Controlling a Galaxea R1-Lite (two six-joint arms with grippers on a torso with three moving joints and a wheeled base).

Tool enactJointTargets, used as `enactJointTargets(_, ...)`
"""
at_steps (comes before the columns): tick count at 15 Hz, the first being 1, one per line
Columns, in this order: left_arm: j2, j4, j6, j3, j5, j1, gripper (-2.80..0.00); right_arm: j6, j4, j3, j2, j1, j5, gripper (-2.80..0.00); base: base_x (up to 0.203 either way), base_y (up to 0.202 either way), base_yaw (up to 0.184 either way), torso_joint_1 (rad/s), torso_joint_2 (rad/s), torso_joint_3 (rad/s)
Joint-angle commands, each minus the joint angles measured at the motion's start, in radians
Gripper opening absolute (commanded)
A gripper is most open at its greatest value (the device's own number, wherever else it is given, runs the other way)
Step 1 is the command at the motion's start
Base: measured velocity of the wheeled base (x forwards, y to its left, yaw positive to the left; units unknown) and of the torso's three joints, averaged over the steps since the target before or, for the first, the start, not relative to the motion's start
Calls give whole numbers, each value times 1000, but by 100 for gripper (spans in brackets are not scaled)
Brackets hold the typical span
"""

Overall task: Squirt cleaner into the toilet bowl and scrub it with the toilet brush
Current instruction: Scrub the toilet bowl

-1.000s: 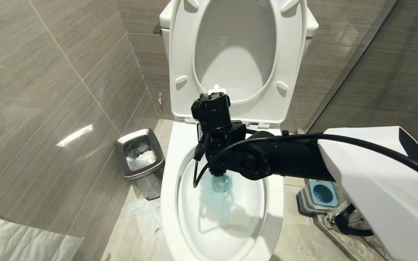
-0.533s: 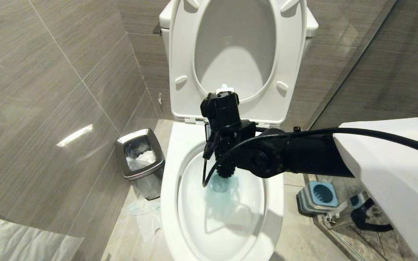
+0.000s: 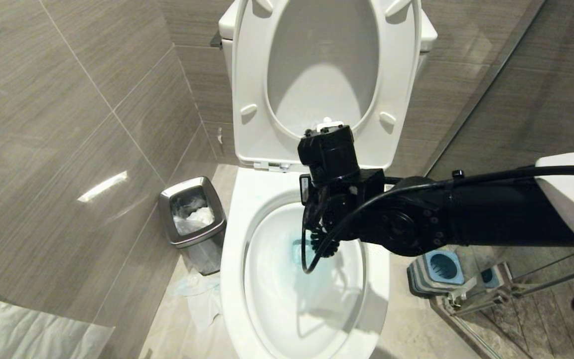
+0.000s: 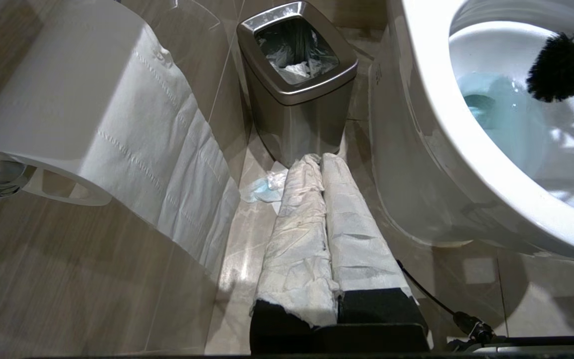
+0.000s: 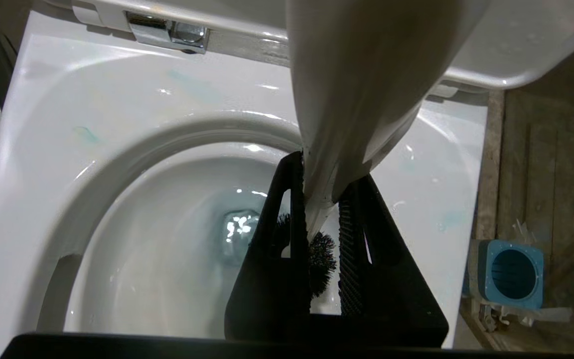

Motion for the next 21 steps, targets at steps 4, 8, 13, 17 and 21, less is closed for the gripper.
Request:
enactJointTargets(4,0,-1,1,0,0,0,-280,23,1,143,-131,80,-7,-280,0,0,0,0,0,0)
enactJointTargets(8,0,1,1,0,0,0,-280,26,1,185,-165,153,-35,-280,0,0,0,0,0,0)
enactJointTargets(13,0,-1,1,0,0,0,-280,27,4,179,-168,193,-36,-280,0,0,0,0,0,0)
enactJointTargets(17,0,0,1,0,0,0,-280,27,4,136,-135,218,-36,-280,0,0,0,0,0,0)
enactJointTargets(21,0,-1,1,0,0,0,-280,24,10,11,-53,222,-35,-280,0,0,0,0,0,0)
